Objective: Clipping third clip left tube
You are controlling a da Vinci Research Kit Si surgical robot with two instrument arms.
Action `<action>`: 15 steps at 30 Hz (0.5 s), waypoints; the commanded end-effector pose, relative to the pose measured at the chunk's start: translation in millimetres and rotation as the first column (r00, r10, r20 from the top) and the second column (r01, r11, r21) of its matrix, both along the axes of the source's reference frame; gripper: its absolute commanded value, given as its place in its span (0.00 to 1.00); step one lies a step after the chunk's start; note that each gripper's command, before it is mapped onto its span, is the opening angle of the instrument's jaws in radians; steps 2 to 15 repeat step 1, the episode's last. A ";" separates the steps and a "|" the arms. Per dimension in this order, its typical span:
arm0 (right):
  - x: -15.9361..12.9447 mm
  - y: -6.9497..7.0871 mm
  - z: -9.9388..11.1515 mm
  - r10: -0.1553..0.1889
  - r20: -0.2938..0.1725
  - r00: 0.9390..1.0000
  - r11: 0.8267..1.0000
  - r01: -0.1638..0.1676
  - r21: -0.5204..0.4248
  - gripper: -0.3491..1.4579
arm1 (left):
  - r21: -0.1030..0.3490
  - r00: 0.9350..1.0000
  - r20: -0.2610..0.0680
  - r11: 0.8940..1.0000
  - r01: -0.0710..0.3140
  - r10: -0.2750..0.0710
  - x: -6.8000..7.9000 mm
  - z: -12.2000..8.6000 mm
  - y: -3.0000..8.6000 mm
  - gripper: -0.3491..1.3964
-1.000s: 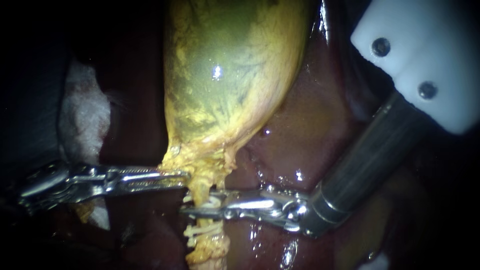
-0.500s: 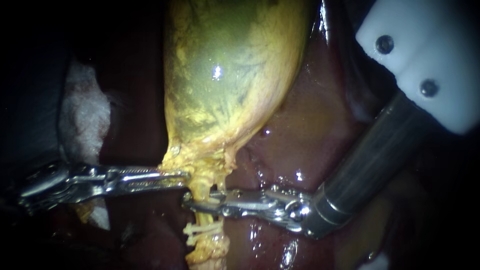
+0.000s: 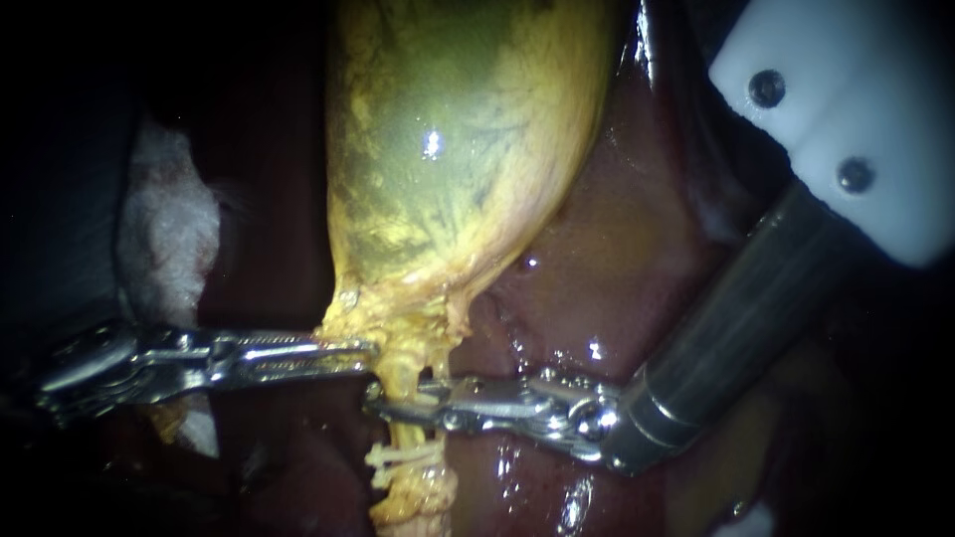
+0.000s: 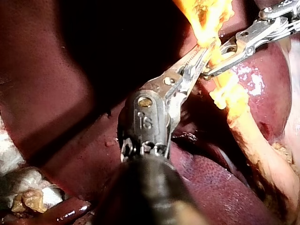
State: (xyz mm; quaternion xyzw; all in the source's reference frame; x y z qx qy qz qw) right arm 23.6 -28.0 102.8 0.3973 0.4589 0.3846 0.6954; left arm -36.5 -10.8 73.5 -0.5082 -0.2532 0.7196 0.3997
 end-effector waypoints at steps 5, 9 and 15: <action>0.0 0.0 0.0 0.000 0.000 1.000 1.000 0.000 0.000 0.00 | 0.000 1.000 0.000 1.000 0.000 0.000 0.0 0.0 0.0 0.00; 0.0 0.0 0.0 0.000 0.000 1.000 1.000 0.000 0.000 0.00 | 0.000 1.000 0.000 1.000 0.000 0.000 0.0 0.0 0.0 0.00; 0.0 0.0 0.0 0.000 0.000 1.000 1.000 0.000 0.000 0.00 | 0.000 1.000 0.000 1.000 0.000 0.000 0.0 0.0 0.0 0.00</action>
